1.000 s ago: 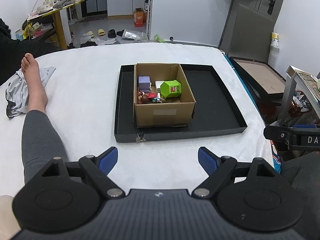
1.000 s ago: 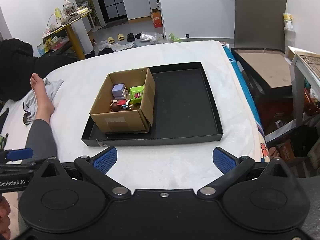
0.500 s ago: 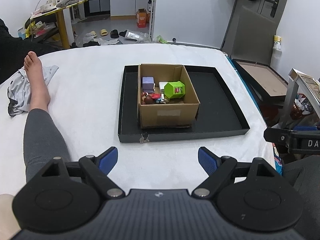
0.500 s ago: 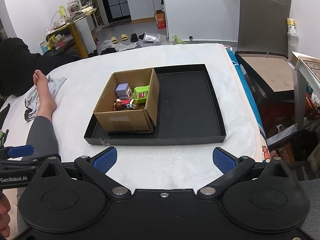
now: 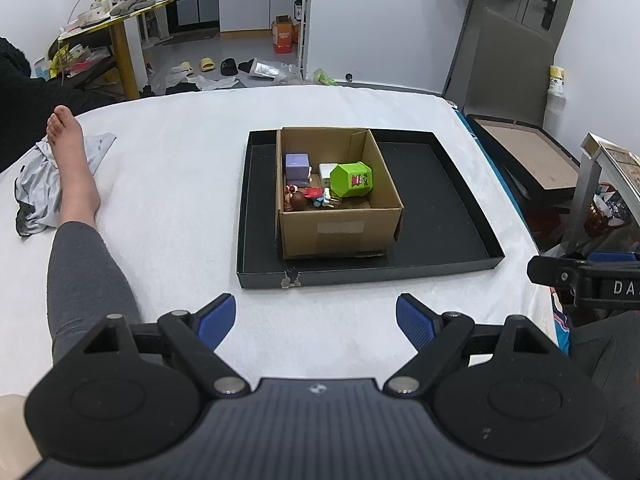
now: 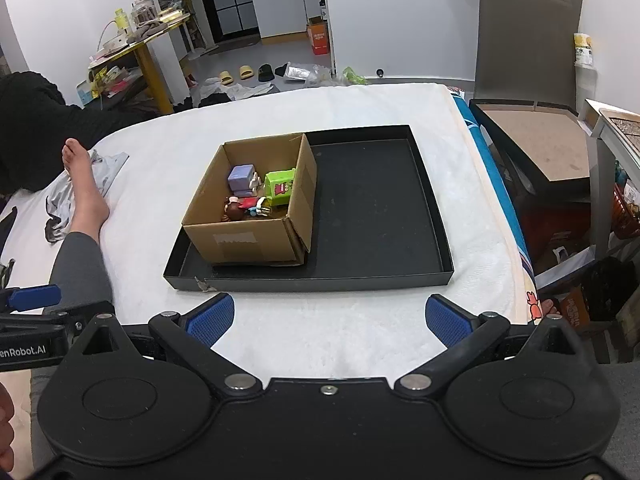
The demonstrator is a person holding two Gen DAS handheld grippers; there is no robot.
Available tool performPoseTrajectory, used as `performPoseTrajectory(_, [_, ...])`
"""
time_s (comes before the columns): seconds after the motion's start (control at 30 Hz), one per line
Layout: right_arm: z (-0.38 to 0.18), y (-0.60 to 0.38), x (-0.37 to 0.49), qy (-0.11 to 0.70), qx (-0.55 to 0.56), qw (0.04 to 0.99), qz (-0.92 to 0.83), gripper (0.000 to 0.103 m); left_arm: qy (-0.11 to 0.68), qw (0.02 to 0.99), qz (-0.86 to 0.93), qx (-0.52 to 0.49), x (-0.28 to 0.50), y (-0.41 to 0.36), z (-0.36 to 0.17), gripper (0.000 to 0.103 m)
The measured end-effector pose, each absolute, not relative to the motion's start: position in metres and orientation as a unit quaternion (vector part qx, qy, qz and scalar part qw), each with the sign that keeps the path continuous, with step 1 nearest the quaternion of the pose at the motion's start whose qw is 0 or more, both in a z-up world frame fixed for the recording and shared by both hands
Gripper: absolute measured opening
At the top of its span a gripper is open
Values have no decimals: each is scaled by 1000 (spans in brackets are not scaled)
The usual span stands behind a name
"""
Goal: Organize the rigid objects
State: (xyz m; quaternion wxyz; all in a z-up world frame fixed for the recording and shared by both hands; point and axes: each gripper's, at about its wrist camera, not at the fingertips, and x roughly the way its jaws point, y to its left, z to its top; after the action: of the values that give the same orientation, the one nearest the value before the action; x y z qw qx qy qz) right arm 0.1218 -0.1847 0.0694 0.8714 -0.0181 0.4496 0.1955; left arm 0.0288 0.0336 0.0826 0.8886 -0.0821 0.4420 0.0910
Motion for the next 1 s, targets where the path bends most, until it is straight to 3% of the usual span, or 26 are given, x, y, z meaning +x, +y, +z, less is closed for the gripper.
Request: performPoseTrajectory(1.0, [68,-186,122,445,-16,875,189,103,439,888,99,-88,25,34,83,86])
